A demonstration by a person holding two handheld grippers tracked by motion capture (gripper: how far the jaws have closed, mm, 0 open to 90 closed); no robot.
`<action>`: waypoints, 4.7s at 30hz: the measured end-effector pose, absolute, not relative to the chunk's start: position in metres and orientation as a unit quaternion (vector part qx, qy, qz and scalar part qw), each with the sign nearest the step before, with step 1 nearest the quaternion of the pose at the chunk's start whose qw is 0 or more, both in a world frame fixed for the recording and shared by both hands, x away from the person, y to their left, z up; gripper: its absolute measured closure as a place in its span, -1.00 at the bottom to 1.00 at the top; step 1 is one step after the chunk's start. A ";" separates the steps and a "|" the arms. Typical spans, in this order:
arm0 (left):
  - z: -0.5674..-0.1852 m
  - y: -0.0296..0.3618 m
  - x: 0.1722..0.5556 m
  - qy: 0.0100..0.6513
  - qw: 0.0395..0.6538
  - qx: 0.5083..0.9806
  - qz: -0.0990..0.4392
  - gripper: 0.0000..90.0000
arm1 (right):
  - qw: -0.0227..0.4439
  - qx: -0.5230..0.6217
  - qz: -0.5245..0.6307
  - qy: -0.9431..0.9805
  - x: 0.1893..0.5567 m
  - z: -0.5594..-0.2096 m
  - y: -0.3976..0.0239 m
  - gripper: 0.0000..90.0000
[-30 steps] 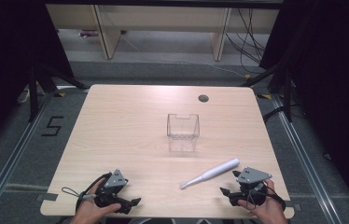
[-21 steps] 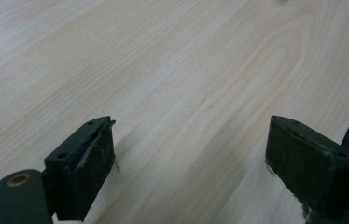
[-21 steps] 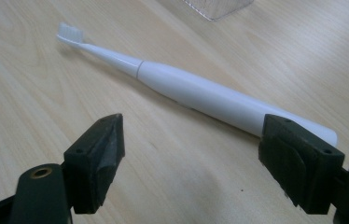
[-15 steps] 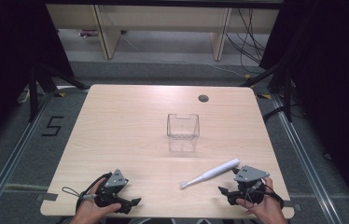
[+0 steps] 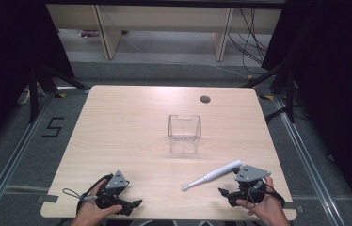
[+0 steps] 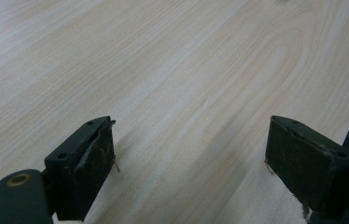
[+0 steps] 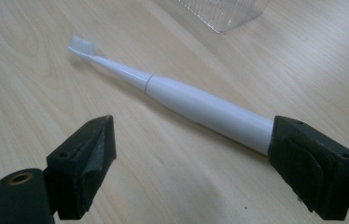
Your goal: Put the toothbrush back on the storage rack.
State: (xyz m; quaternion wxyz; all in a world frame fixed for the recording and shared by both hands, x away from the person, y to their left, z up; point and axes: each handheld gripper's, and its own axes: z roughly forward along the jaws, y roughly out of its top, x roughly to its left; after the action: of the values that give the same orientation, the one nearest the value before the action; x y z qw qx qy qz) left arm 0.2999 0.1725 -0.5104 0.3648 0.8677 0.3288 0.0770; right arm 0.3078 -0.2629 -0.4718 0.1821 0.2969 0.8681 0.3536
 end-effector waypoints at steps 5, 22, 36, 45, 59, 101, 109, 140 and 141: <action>-0.510 0.173 0.301 0.325 0.363 0.870 0.082 -0.67 | 0.192 0.278 0.352 0.873 0.312 -0.467 -0.264 -0.62; -0.510 0.173 0.301 0.325 0.362 0.870 0.084 -0.67 | 0.188 0.230 0.301 0.906 0.331 -0.452 -0.248 -0.55; -0.510 0.174 0.301 0.324 0.362 0.870 0.084 -0.67 | 0.163 0.181 0.234 0.941 0.357 -0.463 -0.226 -0.32; -0.510 0.174 0.301 0.325 0.364 0.869 0.083 -0.67 | 0.133 0.163 0.200 0.957 0.371 -0.467 -0.221 -0.25; -0.510 0.174 0.301 0.324 0.365 0.869 0.081 -0.67 | 0.121 0.136 0.168 0.969 0.381 -0.470 -0.215 -0.05; -0.510 0.173 0.300 0.323 0.365 0.870 0.081 -0.67 | 0.043 0.089 0.049 0.994 0.396 -0.474 -0.195 0.44; -0.510 0.173 0.300 0.321 0.365 0.870 0.079 -0.67 | 0.023 0.129 0.036 0.991 0.394 -0.473 -0.191 0.46; -0.510 0.173 0.301 0.321 0.362 0.871 0.083 -0.67 | 0.074 0.154 0.090 0.981 0.388 -0.441 -0.200 0.48; -0.510 0.173 0.300 0.323 0.365 0.869 0.080 -0.67 | 0.074 0.168 0.113 0.976 0.387 -0.436 -0.202 0.48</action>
State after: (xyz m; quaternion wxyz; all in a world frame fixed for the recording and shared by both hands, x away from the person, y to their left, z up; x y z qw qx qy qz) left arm 0.3004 0.1727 -0.5103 0.3651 0.8694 0.3231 0.0801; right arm 0.3868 -0.2018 -0.4360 0.0745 0.1682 0.9765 0.1125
